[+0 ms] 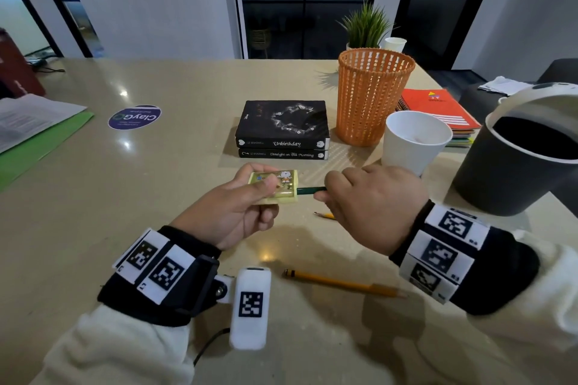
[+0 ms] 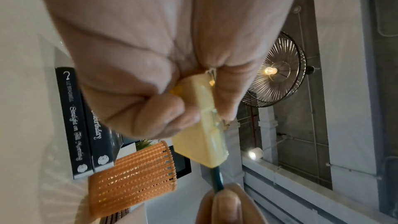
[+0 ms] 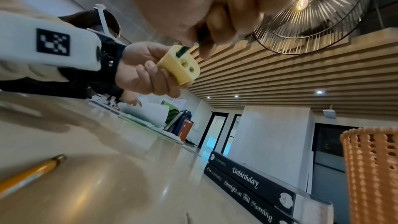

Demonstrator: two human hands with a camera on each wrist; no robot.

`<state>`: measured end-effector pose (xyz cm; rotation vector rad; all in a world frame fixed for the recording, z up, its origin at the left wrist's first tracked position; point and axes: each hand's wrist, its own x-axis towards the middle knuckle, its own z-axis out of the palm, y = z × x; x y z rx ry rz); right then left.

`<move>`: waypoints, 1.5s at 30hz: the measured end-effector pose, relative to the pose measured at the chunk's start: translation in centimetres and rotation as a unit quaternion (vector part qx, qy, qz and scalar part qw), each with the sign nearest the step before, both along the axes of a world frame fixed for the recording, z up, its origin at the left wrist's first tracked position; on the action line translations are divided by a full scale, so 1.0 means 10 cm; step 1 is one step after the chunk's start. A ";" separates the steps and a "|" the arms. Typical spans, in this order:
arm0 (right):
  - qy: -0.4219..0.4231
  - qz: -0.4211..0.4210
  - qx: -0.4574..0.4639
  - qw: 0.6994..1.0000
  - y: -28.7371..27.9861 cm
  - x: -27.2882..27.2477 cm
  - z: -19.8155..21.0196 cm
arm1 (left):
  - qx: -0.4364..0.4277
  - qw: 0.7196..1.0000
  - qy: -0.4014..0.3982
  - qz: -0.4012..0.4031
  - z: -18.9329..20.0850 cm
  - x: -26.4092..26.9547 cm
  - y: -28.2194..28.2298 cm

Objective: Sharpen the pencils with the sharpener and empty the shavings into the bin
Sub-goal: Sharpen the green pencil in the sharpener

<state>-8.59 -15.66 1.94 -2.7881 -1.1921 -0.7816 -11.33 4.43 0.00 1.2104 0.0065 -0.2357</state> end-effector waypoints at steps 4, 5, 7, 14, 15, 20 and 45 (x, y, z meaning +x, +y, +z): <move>0.014 -0.001 0.003 1.000 0.01 0.00 0.07 | 0.014 1.000 -0.001 0.006 0.02 0.01 -0.03; 0.025 -0.007 0.004 1.000 0.02 0.00 0.08 | 0.033 0.999 -0.008 0.005 0.03 0.01 -0.01; 0.043 -0.014 0.013 0.999 0.05 -0.01 0.07 | 0.087 0.996 -0.034 -0.006 0.05 0.00 0.03; 0.225 0.000 0.010 0.974 0.06 0.04 0.08 | 0.163 0.984 -0.072 -0.023 0.09 -0.03 0.08; 0.157 0.006 0.012 0.988 0.06 0.05 0.09 | 0.131 0.990 -0.055 -0.007 0.08 -0.02 0.08; -0.013 0.035 -0.026 0.999 0.04 0.13 0.03 | 0.001 0.999 -0.014 0.046 0.06 0.03 0.09; 0.052 0.012 -0.032 0.998 0.06 0.05 0.12 | 0.096 0.994 -0.059 -0.003 0.04 0.05 0.10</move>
